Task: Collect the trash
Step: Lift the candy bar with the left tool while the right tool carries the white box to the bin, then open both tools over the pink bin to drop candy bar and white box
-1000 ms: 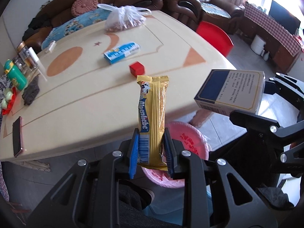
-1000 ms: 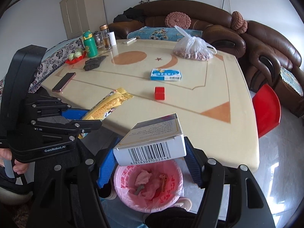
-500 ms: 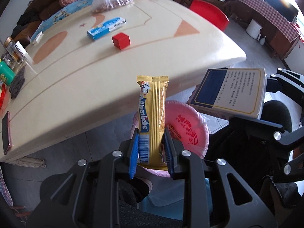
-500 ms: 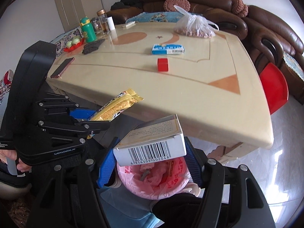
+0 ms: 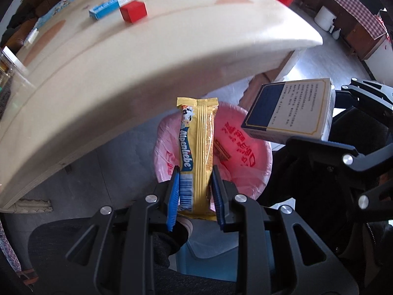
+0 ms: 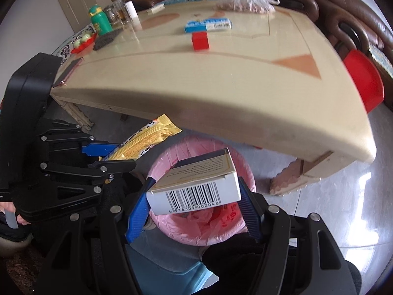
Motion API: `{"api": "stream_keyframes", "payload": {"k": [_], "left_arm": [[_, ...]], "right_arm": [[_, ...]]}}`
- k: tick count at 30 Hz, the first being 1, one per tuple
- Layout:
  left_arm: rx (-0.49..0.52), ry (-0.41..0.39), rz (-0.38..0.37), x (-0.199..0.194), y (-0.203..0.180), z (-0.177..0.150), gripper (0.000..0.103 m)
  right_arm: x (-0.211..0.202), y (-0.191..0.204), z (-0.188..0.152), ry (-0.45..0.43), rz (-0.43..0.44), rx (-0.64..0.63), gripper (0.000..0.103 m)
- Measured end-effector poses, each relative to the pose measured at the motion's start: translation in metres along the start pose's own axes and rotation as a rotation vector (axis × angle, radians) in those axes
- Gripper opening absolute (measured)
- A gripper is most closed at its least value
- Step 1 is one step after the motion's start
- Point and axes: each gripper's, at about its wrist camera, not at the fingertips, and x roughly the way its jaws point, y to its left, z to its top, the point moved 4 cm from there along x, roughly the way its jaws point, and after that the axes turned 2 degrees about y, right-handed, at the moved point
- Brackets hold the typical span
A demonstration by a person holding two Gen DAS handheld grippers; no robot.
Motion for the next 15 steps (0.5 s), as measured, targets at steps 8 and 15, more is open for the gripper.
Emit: {"api": "stream_keyframes", "payload": {"k": [8,15], "left_arm": [[0.018,0.090,-0.032,0.039,-0.004,-0.010,0.025],[0.008,0.179,-0.068,0.078,-0.003,-0.009,0.025]], "right_arm": [[0.037,-0.013,-0.008,0.081,0.020,0.027,0.064],[0.070,-0.023,-0.016,0.147,0.053,0.047,0.064]]}}
